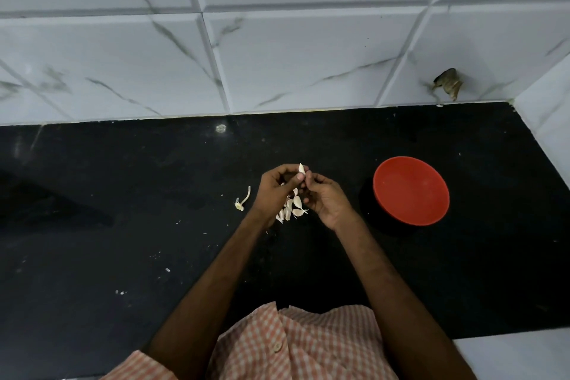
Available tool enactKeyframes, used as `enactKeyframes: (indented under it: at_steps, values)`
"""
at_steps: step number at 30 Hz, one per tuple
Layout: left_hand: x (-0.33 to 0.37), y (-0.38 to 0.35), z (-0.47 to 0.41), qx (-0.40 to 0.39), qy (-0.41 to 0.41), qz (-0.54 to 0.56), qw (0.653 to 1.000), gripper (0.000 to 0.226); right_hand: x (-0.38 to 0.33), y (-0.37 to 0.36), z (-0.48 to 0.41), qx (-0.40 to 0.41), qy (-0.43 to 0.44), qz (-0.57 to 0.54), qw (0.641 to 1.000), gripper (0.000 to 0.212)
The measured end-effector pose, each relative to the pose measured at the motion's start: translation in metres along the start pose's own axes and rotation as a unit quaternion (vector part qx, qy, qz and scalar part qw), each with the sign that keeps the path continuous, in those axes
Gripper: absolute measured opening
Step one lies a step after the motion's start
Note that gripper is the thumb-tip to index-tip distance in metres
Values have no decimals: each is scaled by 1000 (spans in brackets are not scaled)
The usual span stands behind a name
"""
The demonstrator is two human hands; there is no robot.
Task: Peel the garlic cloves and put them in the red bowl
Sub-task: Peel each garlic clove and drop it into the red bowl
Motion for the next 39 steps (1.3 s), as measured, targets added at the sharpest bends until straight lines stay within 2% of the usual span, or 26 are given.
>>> enactKeyframes:
  at_steps: [8, 10, 16, 20, 26, 29, 32, 34, 39]
  values:
    - [5, 7, 5, 11, -12, -31, 999, 4, -9, -1, 8, 68, 22, 110, 991, 12]
    - [6, 8, 6, 20, -17, -24, 999, 11, -12, -3, 11, 76, 36, 147, 986, 13]
    - [5, 13, 6, 30, -9, 0, 1000, 9, -16, -8, 12, 85, 85, 211, 970, 15]
    - [8, 14, 7, 33, -19, 6, 999, 23, -14, -10, 8, 83, 78, 228, 967, 19]
    - [7, 19, 8, 64, -24, -40, 997, 16, -10, -13, 2, 78, 70, 257, 961, 21]
    - [7, 21, 8, 56, -35, -69, 995, 8, -13, -12, -2, 111, 107, 315, 936, 19]
    - [7, 21, 8, 44, -48, -100, 993, 7, -18, -12, -2, 142, 158, 425, 880, 18]
    - [5, 20, 8, 41, -48, -108, 992, 8, -19, -13, -1, 149, 179, 461, 856, 17]
    - [10, 20, 10, 65, -63, -91, 992, 20, -19, -13, -1, 134, 170, 424, 880, 20]
Point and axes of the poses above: each hand's wrist, its own z-axis away from the middle knuckle, its own y-axis out of the back of the hand, x = y × z, the point moved 6 cm from there along -z, towards the middle knuckle, and after that the axes turned 8 degrees about -y, right-handed, at the moved point
